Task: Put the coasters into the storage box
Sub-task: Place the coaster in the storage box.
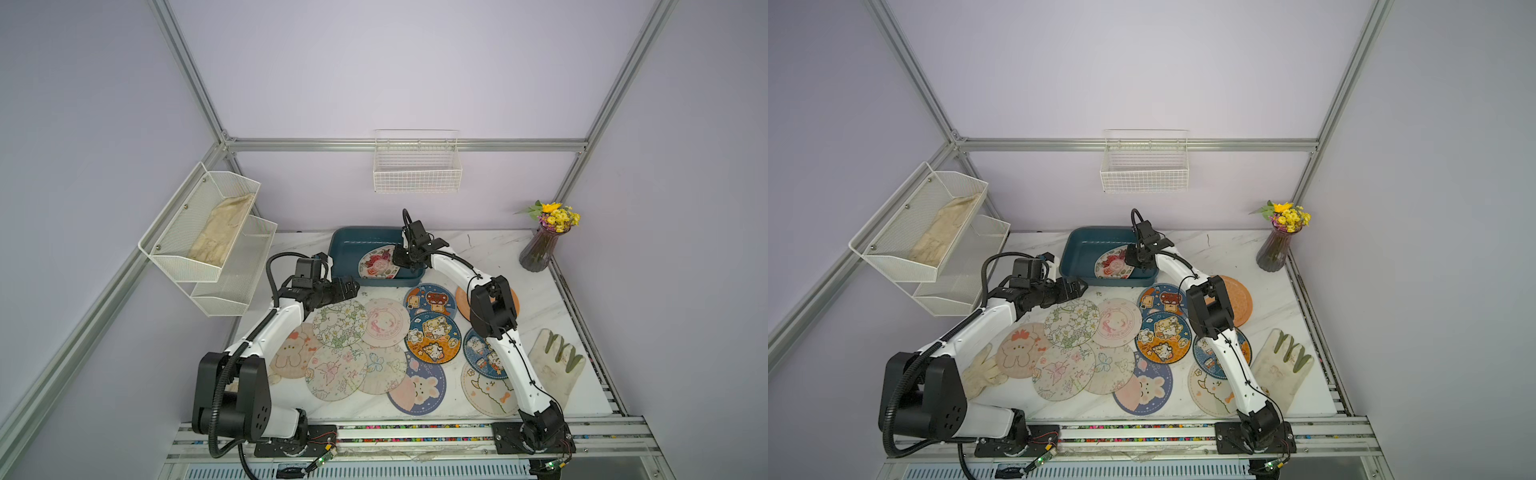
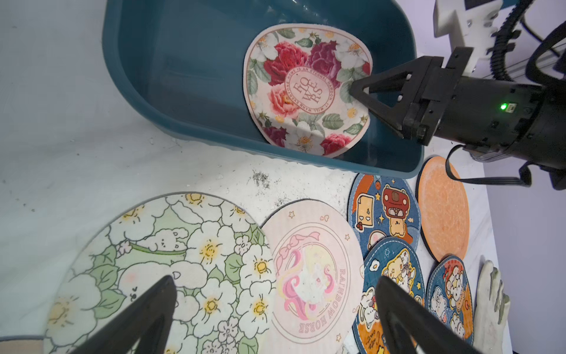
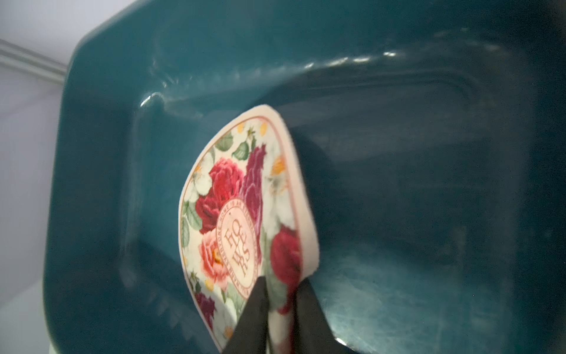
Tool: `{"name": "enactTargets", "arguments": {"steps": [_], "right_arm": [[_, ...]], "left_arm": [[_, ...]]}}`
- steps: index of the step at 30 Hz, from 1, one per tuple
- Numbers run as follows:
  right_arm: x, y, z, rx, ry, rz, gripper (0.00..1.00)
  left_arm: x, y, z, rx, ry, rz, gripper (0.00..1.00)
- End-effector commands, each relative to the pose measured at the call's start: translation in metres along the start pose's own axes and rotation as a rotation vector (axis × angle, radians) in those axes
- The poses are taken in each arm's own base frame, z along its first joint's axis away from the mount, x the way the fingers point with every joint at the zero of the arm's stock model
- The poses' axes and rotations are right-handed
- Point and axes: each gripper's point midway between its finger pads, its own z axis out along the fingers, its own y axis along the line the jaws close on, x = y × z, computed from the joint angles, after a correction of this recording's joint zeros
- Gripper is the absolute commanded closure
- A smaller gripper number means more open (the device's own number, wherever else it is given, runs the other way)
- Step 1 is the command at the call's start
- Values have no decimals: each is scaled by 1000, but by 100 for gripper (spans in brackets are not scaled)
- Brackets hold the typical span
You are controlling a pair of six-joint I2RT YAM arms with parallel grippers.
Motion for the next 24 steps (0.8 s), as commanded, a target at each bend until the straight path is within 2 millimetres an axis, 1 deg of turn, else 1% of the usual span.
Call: {"name": "enactTargets", "arguments": {"steps": [1, 2, 5, 9, 12, 15, 19, 21, 24], "right_arm": [[-17, 0, -20, 62, -53, -62, 59], [-19, 0, -23, 67, -59, -67, 55], [-24, 5, -33, 66, -75, -82, 46], [-28, 14, -48, 41, -84, -92, 40], [-27, 24, -59, 5, -68, -109, 37], [-21, 35, -69, -32, -41, -130, 33], [-7, 56, -84, -114, 16, -158, 31], [7, 70, -88, -161, 60, -172, 31], [40, 93, -92, -218, 139, -209, 30]], "left_arm": [[10, 12, -4, -38, 8, 15, 0], [11, 15, -4, -53, 10, 14, 0], [13, 22, -5, -92, 21, 13, 0], [15, 33, -8, -150, 29, 5, 0], [17, 45, -11, -217, 39, -15, 0], [22, 54, -11, -255, 64, -30, 0], [31, 66, -13, -288, 96, -65, 0], [36, 73, -13, -303, 108, -88, 0], [45, 81, -14, -321, 126, -119, 0]]}}
